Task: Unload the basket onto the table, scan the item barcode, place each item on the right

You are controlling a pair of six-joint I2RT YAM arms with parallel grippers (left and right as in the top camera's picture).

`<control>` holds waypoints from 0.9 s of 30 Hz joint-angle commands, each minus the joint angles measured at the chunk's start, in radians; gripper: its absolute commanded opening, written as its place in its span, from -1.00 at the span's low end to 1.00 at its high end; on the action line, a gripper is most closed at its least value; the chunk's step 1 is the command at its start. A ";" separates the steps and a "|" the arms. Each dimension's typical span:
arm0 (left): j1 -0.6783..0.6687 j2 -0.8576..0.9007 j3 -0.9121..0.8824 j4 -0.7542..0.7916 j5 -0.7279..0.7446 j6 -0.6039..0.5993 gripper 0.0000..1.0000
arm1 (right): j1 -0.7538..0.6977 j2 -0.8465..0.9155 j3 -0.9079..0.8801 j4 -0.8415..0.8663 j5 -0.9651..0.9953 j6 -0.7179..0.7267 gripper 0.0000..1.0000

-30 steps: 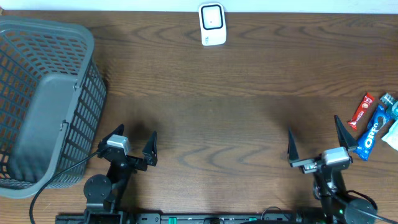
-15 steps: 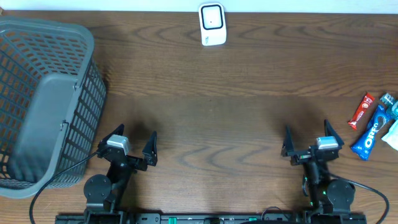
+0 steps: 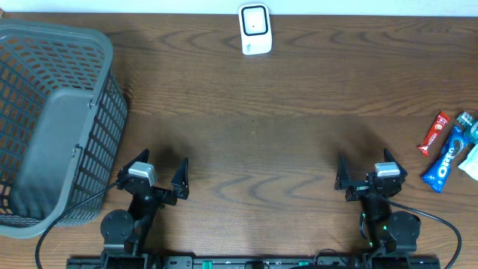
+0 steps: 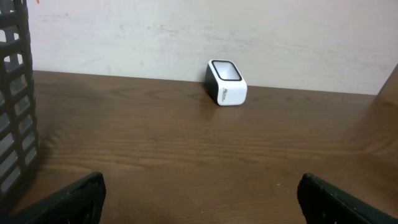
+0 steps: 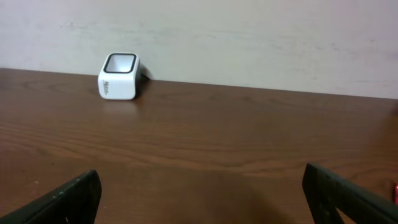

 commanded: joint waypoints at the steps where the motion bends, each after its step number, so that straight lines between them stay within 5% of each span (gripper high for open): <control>1: -0.002 -0.006 -0.018 -0.032 0.008 -0.009 0.97 | 0.008 -0.008 -0.003 -0.004 0.014 0.013 0.99; 16: -0.002 -0.006 -0.018 -0.032 0.007 -0.007 0.97 | 0.008 -0.008 -0.003 -0.004 0.015 0.013 0.99; 27: -0.002 -0.007 -0.019 -0.055 -0.206 0.029 0.97 | 0.008 -0.008 -0.003 -0.004 0.014 0.013 0.99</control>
